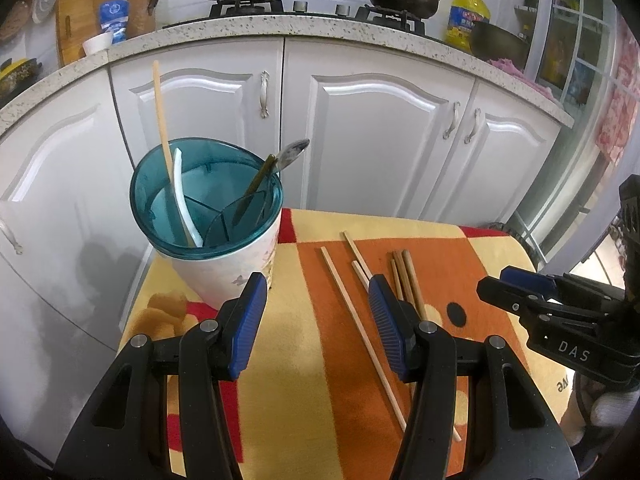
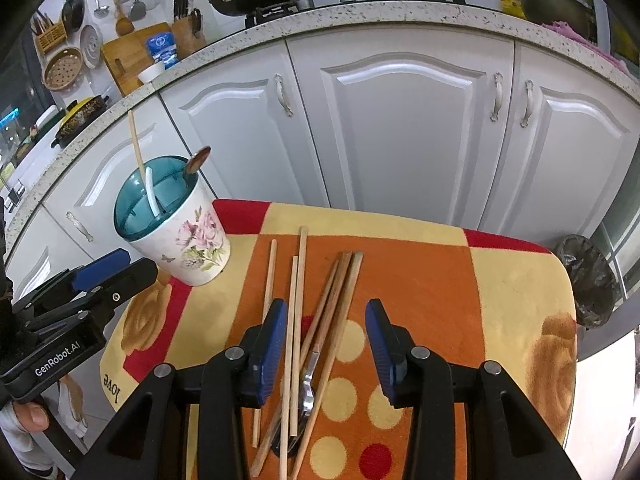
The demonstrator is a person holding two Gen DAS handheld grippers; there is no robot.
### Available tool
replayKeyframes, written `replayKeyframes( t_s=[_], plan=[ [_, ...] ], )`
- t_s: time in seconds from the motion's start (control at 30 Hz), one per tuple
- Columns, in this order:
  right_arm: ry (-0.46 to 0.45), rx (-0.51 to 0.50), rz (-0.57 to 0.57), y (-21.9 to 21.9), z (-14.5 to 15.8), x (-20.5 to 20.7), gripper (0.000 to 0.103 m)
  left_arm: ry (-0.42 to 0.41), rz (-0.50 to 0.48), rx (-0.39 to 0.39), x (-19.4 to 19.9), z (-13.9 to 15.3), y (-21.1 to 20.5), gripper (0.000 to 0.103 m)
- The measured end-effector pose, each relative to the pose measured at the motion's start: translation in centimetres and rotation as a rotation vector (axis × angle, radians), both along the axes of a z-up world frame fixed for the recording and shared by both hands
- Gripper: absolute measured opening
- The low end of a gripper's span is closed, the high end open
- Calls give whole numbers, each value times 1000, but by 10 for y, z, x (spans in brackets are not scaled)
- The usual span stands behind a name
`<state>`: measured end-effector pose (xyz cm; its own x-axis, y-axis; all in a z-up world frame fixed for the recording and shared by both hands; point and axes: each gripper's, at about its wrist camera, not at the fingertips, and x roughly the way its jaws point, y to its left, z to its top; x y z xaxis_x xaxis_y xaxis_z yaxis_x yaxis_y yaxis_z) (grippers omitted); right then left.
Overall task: Organize utensils
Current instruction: 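Open both grippers and move them back over the loose chopsticks, then lower the left gripper onto a wooden chopstick while the right gripper reaches toward chopsticks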
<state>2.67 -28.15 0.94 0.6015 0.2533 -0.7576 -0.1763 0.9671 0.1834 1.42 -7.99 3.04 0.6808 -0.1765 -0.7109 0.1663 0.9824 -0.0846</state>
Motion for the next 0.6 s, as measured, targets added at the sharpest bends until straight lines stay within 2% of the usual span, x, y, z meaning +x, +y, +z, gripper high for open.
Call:
replayKeyframes(
  t_s=[0.3,0.53,0.6],
  plan=[
    [60,5,-1,-5,-21,6,41,65,-8,-53,6,-18,10,53],
    [141,62,53,4,-50,26,41,125,9,-57,10,-37,19,53],
    [153,79,92,14,-56,38,32,137,10,-55,10,-41,21,53]
  ],
)
